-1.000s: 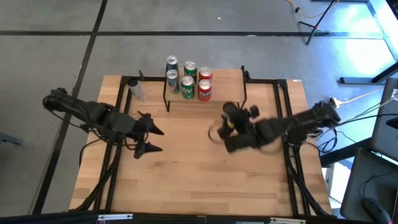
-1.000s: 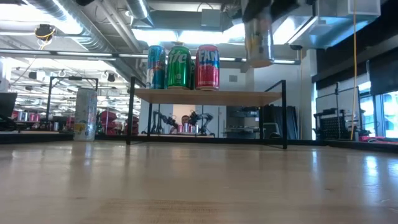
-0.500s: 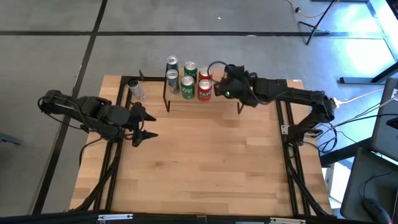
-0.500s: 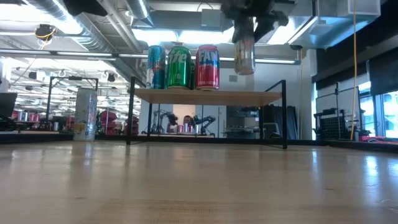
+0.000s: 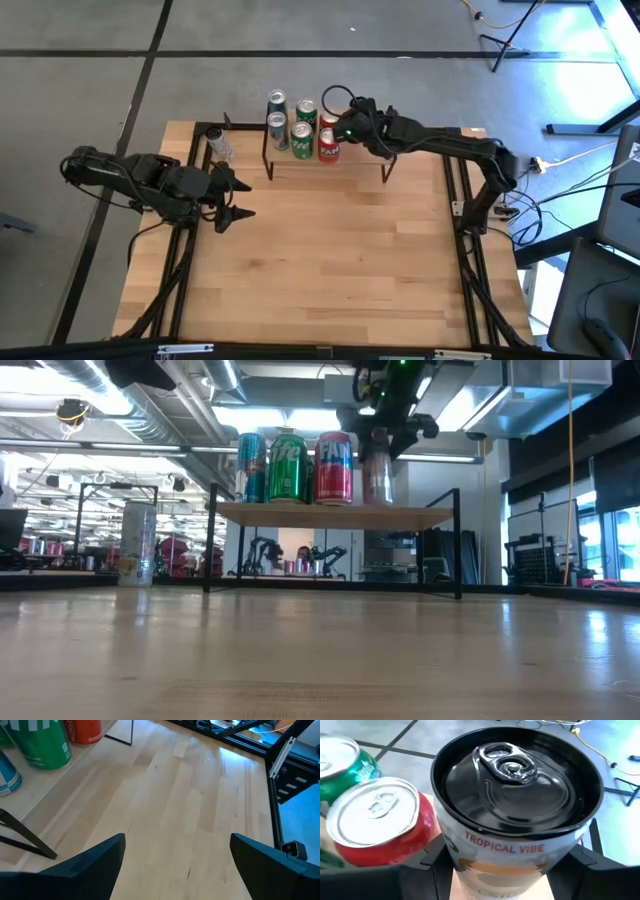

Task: Place canned beverage on shelf
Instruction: Put the bottom white soda can on the shelf

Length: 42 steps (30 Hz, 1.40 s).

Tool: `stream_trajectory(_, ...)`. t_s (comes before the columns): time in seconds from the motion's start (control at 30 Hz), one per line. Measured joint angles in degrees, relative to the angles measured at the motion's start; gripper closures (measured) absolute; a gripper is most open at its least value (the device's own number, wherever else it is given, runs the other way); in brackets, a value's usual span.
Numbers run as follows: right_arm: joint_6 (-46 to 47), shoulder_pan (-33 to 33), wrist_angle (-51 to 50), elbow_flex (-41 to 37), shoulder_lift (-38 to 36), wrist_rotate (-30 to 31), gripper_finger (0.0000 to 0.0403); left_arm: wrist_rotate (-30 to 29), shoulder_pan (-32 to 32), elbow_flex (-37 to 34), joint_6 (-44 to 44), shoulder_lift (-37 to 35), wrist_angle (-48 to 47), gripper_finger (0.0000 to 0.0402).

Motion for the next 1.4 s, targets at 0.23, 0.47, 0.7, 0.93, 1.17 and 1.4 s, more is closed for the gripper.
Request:
stream_trajectory(0.23, 0.1, -0.2, 2.1, 0.2, 1.2, -0.9, 0.0177, 0.0, 0.0, 0.0, 0.1, 0.0, 0.0, 0.0052)
stream_trajectory(0.47, -0.4, -0.2, 1.1, 0.2, 1.1, -0.8, 0.0176, 0.0, 0.0, 0.0, 0.1, 0.0, 0.0, 0.0052)
stream_trajectory(0.7, -1.1, -0.2, 1.0, 0.1, 0.5, -0.8, 0.0176, 0.0, 0.0, 0.0, 0.1, 0.0, 0.0, 0.0052)
stream_trajectory(0.93, -2.3, -0.2, -0.1, 0.0, -0.5, -0.7, 0.0176, 0.0, 0.0, 0.0, 0.1, 0.0, 0.0, 0.0052)
stream_trajectory(1.17, -2.5, -0.2, 0.6, 0.0, -1.1, -0.8, 0.0175, -0.1, 0.0, 0.0, 0.1, 0.0, 0.0, 0.0052)
stream_trajectory(1.4, -3.5, -0.2, -5.5, 0.0, -2.6, 2.7, 0.0175, -0.1, 0.0, 0.0, 0.0, 0.0, 0.0, 0.0052)
